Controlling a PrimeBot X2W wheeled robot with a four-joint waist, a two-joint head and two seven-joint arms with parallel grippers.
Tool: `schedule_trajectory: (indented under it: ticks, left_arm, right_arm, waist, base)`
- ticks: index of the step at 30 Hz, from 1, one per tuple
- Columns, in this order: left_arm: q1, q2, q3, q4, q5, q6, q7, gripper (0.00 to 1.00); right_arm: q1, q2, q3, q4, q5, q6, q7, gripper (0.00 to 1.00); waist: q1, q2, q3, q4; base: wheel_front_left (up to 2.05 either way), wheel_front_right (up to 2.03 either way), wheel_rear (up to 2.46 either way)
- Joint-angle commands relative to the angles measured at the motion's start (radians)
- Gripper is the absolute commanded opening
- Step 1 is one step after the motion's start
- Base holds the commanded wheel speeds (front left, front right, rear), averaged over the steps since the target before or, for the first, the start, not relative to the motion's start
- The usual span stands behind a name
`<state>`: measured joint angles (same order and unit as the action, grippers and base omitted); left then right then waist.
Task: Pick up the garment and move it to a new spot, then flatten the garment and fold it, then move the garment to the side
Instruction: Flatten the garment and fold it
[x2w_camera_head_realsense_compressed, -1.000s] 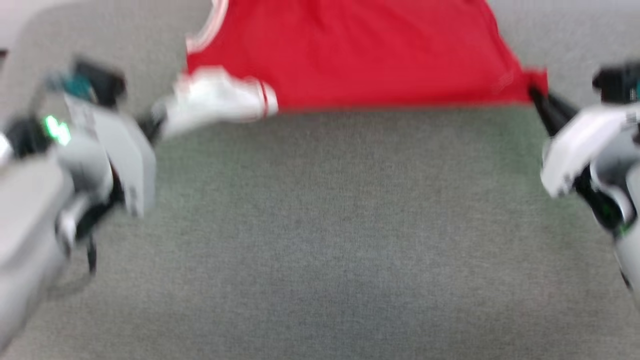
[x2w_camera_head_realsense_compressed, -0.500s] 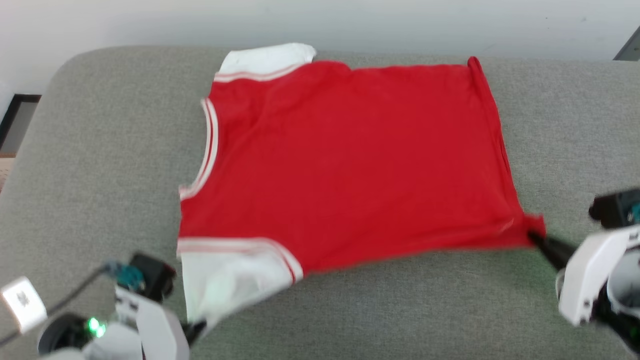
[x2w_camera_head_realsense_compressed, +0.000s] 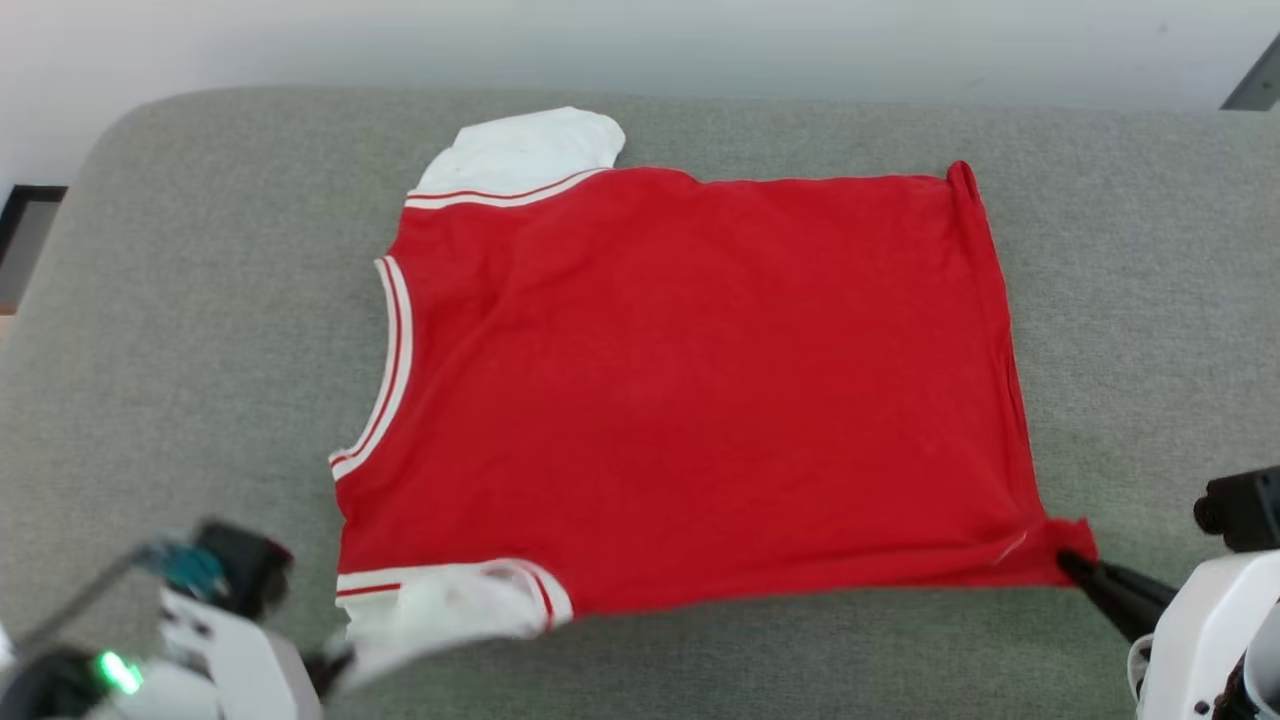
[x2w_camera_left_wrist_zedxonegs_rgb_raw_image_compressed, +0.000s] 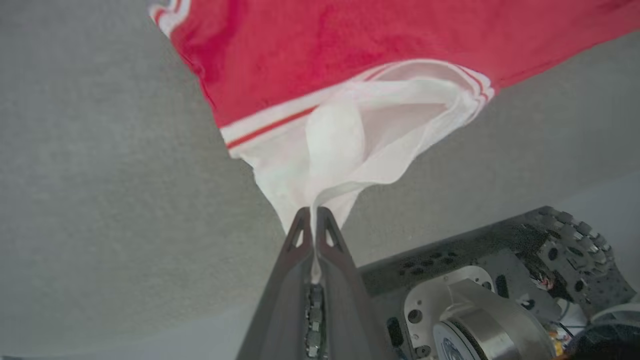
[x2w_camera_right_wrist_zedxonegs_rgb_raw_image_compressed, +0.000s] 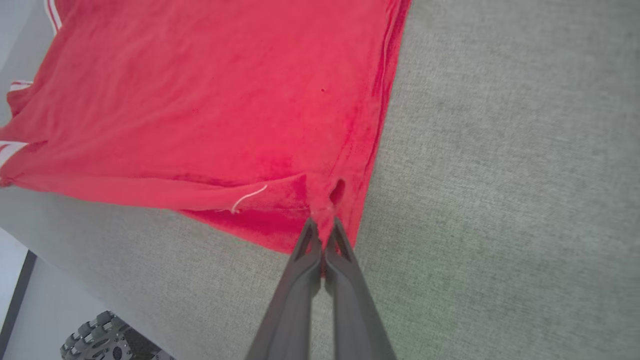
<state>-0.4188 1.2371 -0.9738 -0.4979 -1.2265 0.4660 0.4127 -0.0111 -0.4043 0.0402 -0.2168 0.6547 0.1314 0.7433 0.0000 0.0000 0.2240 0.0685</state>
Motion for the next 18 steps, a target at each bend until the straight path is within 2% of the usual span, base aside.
schedule_trajectory:
  ticks: [1, 6, 9, 13, 18]
  left_arm:
    - [-0.034, 0.016, 0.021, 0.004, 0.021, -0.011, -0.005, 0.00]
    - [-0.122, 0.042, 0.067, 0.033, 0.074, -0.056, 0.004, 0.00]
    - [-0.197, 0.021, 0.090, 0.088, 0.108, -0.115, 0.023, 0.00]
    - [-0.312, -0.046, 0.100, 0.214, 0.165, -0.223, 0.057, 0.00]
    - [-0.446, -0.166, 0.083, 0.426, 0.227, -0.350, 0.087, 0.00]
  right_arm:
    - [-0.017, 0.007, -0.011, -0.015, -0.023, -0.002, -0.007, 0.00]
    - [-0.081, 0.027, -0.022, -0.019, -0.058, -0.002, -0.037, 0.00]
    - [-0.153, 0.037, -0.005, 0.013, -0.082, -0.002, -0.064, 0.00]
    - [-0.256, 0.038, 0.032, 0.088, -0.100, -0.002, -0.089, 0.00]
    - [-0.383, 0.033, 0.087, 0.213, -0.116, -0.002, -0.120, 0.00]
  waist:
    - [0.0000, 0.0000, 0.006, -0.009]
    - [0.0000, 0.0000, 0.016, -0.025]
    - [0.0000, 0.0000, 0.025, -0.037]
    - [0.0000, 0.0000, 0.038, -0.045]
    - [0.0000, 0.0000, 0.058, -0.053]
  base:
    - [0.00, 0.00, 0.00]
    - [0.00, 0.00, 0.00]
    - [0.00, 0.00, 0.00]
    - [0.00, 0.00, 0.00]
    - [0.00, 0.00, 0.00]
